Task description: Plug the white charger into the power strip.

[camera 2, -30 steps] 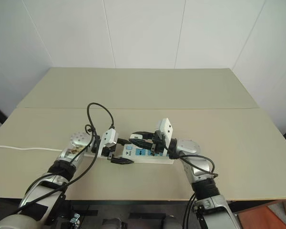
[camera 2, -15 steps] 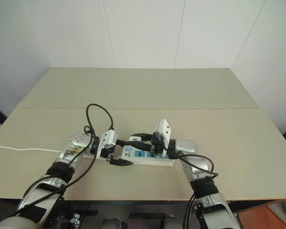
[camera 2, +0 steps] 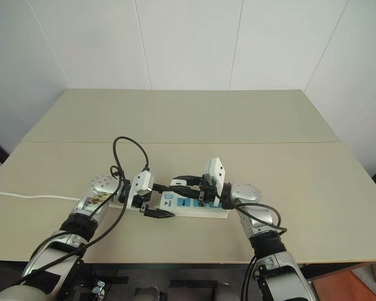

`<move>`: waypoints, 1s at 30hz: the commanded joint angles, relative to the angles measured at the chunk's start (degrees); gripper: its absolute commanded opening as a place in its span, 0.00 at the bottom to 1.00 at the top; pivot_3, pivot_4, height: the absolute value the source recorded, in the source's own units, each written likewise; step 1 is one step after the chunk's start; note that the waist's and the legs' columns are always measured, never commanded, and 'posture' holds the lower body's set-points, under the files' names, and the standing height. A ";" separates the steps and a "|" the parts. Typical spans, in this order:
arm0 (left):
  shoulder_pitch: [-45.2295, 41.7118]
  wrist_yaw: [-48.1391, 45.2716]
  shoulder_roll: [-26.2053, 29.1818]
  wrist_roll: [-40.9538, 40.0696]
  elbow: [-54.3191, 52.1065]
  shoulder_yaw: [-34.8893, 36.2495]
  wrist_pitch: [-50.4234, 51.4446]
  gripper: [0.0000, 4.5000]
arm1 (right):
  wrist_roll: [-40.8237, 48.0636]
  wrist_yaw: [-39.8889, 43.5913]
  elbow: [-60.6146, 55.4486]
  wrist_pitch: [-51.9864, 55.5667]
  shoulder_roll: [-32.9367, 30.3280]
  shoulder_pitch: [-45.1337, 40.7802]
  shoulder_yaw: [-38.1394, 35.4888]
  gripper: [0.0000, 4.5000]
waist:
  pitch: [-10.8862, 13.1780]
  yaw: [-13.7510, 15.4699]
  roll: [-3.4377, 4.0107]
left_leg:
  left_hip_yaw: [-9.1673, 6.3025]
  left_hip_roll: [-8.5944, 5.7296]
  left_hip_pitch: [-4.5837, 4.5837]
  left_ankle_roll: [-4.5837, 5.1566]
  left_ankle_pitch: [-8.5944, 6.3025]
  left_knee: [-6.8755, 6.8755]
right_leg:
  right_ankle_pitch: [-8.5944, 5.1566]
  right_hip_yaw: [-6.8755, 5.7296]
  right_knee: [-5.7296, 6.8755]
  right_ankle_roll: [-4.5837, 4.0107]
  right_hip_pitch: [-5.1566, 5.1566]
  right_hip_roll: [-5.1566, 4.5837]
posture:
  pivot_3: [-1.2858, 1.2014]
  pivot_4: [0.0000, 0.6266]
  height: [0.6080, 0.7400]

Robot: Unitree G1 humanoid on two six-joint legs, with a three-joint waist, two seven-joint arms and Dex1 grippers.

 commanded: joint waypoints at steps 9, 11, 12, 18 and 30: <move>0.93 -0.44 0.64 1.05 -0.40 -1.20 0.35 0.74 | -0.59 1.18 -1.17 1.27 -1.73 1.23 0.31 0.27 | 0.00 0.04 0.00 | 0.00 0.00 0.00 0.00 0.00 0.00 | 0.00 0.00 -0.01 0.00 0.00 0.00 | 0.52 0.24 1.00; 0.88 -0.36 0.68 1.06 -0.33 -1.22 0.32 0.74 | -0.59 1.28 -1.73 1.65 -1.90 1.68 0.54 0.27 | 0.00 0.08 0.00 | 0.00 0.00 0.00 0.00 0.00 0.00 | 0.00 0.00 -0.02 0.00 0.01 0.00 | 0.52 0.24 1.00; 0.83 -0.33 0.69 1.06 -0.26 -1.23 0.31 0.74 | -0.59 1.30 -1.90 1.90 -1.99 1.85 0.68 0.27 | 0.00 0.07 0.00 | 0.00 0.00 -0.01 0.00 0.00 -0.01 | 0.00 -0.01 -0.02 0.00 0.01 0.00 | 0.52 0.24 1.00; 0.68 -0.14 0.72 1.02 0.00 -1.28 0.14 0.74 | -1.08 1.29 -1.91 2.06 -2.16 2.50 1.13 0.27 | 0.00 0.12 0.00 | 0.00 0.00 -0.01 0.00 0.00 -0.01 | 0.00 0.00 -0.03 0.00 0.01 0.00 | 0.52 0.24 1.00; 0.27 0.22 0.68 1.02 0.41 -1.16 0.29 0.74 | -2.94 1.64 1.50 -3.26 -2.60 3.07 0.57 0.27 | 0.00 0.12 0.00 | 0.00 0.00 0.00 0.00 0.00 0.00 | 0.00 -0.01 -0.03 0.01 0.03 0.00 | 0.52 0.24 1.00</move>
